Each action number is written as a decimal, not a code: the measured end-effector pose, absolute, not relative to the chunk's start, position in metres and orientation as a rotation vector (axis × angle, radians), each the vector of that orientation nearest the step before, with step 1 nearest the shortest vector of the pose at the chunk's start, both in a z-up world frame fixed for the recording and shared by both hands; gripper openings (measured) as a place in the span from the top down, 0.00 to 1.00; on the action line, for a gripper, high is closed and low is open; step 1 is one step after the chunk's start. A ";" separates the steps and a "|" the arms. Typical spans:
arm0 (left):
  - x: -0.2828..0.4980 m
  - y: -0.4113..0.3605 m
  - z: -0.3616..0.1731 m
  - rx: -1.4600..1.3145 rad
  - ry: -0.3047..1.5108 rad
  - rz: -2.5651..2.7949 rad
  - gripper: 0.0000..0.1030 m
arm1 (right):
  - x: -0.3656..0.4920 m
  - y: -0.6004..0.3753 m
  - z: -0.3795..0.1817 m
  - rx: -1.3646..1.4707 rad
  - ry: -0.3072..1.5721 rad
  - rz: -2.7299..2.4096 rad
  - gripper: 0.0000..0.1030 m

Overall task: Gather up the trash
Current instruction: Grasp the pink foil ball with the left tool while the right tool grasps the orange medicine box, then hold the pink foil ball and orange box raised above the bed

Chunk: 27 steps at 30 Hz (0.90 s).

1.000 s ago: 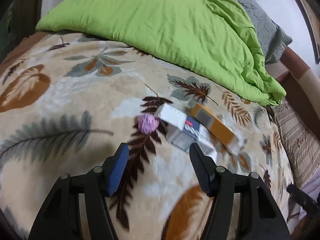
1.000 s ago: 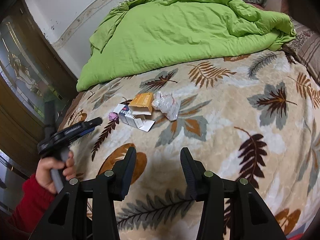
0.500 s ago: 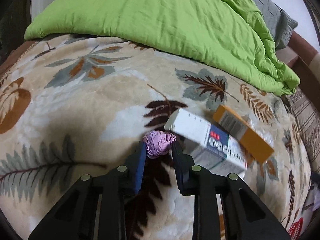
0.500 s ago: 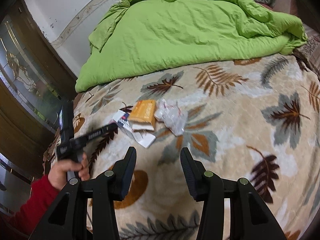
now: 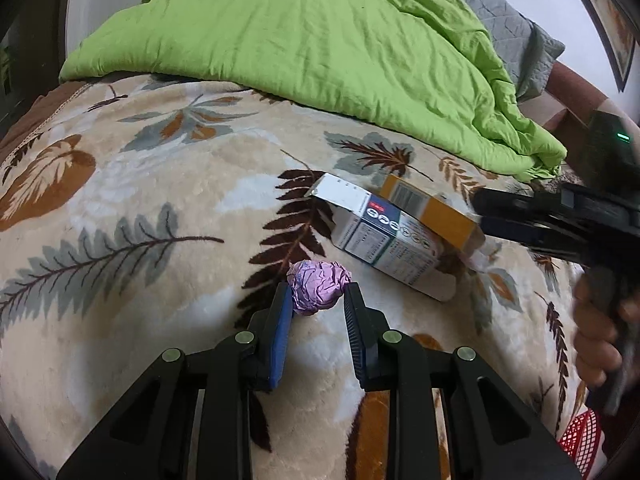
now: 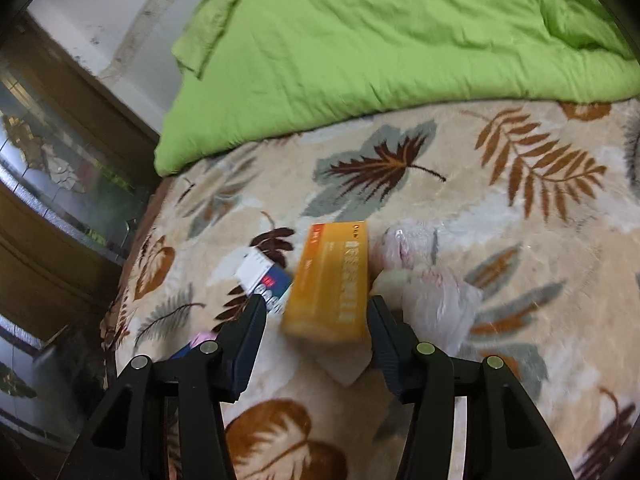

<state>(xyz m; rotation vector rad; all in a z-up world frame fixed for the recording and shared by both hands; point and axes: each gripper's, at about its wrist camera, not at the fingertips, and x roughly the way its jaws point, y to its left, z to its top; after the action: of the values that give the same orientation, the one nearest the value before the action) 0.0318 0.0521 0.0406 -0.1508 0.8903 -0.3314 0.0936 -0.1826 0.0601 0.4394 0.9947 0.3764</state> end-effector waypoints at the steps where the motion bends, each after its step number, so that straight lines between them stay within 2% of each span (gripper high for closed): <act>1: 0.032 0.052 0.040 -0.157 0.892 -0.336 0.75 | 0.101 -0.181 0.055 0.450 1.014 0.382 0.45; 14: 0.018 0.047 0.044 -0.174 0.873 -0.350 0.75 | 0.110 -0.165 0.045 0.372 1.056 0.356 0.46; 27: -0.037 0.030 0.064 -0.155 0.853 -0.410 0.75 | 0.005 -0.184 0.063 0.345 1.017 0.393 0.48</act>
<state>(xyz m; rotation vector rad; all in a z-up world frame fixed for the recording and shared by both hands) -0.0373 0.0300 0.0637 -0.1554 0.8527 -0.4102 0.0047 -0.1840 0.0626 0.3454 1.0175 0.3931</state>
